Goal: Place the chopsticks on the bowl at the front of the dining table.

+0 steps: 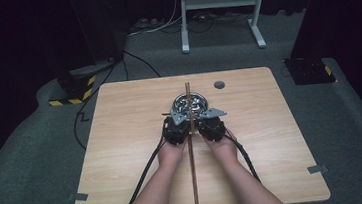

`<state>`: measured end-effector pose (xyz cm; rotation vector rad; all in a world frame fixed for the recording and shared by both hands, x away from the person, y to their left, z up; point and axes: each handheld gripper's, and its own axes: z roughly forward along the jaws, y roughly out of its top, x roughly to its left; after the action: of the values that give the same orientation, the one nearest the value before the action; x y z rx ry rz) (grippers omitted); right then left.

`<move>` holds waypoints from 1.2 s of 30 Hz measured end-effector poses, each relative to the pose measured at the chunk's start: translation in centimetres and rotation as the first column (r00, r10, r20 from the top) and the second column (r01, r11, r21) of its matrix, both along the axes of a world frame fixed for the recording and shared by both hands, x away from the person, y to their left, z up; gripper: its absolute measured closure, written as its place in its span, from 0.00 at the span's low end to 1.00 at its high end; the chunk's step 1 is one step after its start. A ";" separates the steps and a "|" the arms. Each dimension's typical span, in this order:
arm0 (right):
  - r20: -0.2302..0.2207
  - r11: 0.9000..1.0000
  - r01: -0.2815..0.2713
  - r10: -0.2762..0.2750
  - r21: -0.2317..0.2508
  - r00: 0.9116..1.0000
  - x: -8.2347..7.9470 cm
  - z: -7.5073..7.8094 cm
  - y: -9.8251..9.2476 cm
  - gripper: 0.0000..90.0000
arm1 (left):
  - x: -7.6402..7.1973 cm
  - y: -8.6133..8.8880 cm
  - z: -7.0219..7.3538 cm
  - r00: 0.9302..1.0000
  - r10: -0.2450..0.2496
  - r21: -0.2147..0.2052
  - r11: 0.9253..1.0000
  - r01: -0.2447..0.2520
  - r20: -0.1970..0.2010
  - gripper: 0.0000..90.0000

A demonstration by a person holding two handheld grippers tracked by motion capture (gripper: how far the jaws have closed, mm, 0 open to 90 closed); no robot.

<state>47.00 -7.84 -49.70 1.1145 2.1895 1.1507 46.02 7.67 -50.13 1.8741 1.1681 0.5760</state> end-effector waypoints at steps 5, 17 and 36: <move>-0.006 1.000 0.003 -0.003 0.004 1.000 0.0 -0.2 0.1 0.94 | 0.0 -0.1 -0.2 1.000 -0.002 -0.002 1.000 0.002 -0.003 0.97; -0.004 1.000 -0.002 0.002 0.001 1.000 -0.1 -0.1 0.1 0.94 | 0.0 -0.1 0.0 1.000 0.003 0.002 1.000 -0.003 -0.004 0.97; -0.005 1.000 -0.001 0.001 0.005 1.000 0.0 0.0 0.2 0.94 | 0.0 -0.1 -0.1 1.000 0.002 0.000 1.000 -0.002 -0.002 0.97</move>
<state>47.03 -7.68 -49.68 1.1197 2.1921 1.1554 46.01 7.60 -50.23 1.8742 1.1714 0.5748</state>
